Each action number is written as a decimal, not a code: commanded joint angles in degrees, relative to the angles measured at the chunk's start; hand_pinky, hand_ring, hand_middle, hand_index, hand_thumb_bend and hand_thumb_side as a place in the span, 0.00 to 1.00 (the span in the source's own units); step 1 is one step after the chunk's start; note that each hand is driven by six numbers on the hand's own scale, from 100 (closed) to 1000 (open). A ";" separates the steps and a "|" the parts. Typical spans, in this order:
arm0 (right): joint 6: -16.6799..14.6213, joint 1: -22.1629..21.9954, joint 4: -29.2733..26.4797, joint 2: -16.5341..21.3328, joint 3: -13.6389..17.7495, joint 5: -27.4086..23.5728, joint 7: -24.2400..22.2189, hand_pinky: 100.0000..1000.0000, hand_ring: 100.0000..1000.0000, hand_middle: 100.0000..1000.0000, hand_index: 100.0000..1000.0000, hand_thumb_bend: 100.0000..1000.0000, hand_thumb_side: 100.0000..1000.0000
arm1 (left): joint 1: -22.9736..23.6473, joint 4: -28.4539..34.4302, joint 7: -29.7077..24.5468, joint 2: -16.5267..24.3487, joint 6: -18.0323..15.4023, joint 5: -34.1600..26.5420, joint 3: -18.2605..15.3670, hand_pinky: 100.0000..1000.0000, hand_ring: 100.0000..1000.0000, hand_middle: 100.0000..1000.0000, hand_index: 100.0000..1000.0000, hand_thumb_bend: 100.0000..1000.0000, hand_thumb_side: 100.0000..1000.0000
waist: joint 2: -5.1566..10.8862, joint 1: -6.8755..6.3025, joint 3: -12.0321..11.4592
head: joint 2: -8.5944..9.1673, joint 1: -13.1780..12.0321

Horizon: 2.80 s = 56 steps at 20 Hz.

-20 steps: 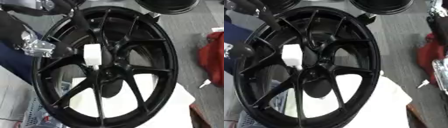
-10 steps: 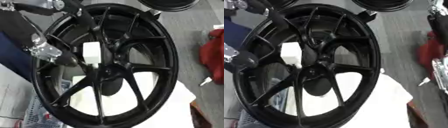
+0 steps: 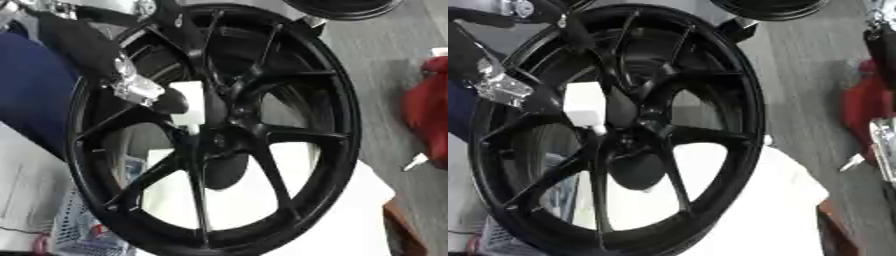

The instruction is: Pull the pin out of the wheel hub.

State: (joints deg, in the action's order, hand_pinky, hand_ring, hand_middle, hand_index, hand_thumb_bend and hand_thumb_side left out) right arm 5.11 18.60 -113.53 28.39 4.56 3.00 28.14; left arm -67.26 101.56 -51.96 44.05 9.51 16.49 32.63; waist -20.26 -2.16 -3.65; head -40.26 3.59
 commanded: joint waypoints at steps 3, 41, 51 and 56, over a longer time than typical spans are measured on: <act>-0.36 0.50 -1.07 0.38 0.21 -0.60 0.11 0.77 0.67 0.61 0.83 0.00 0.49 | -0.48 -0.93 0.00 0.04 1.02 1.95 0.99 0.93 0.84 0.75 0.89 0.54 0.80 | 0.73 0.00 0.03 | -0.85 -0.40; -0.77 0.96 -1.07 -1.51 0.21 -1.94 1.06 0.78 0.67 0.60 0.83 0.00 0.50 | -0.28 -3.48 -0.01 -3.60 -3.40 8.61 4.33 0.84 0.72 0.58 0.77 0.41 0.63 | -0.09 0.06 0.97 | 1.60 -0.43; -0.87 0.97 -1.07 -1.86 0.31 -2.17 1.22 0.78 0.67 0.60 0.83 0.00 0.50 | -0.55 1.25 0.00 -2.94 -5.13 13.13 3.96 0.81 0.69 0.54 0.72 0.44 0.54 | -0.07 0.23 0.91 | 1.80 -0.72; -0.96 0.81 -1.07 -2.06 0.53 -2.19 1.44 0.78 0.67 0.60 0.83 0.00 0.50 | -0.33 1.50 0.03 -2.84 -5.30 15.23 3.98 0.79 0.68 0.53 0.70 0.37 0.47 | -0.08 0.32 0.92 | 1.88 -1.07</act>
State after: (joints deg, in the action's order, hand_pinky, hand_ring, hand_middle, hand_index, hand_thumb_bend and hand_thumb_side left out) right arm 4.20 19.09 -113.53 25.52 4.58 0.95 29.35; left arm -66.63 102.43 -51.95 39.46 4.42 31.12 37.17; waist -21.27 -2.01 -2.78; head -39.11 2.74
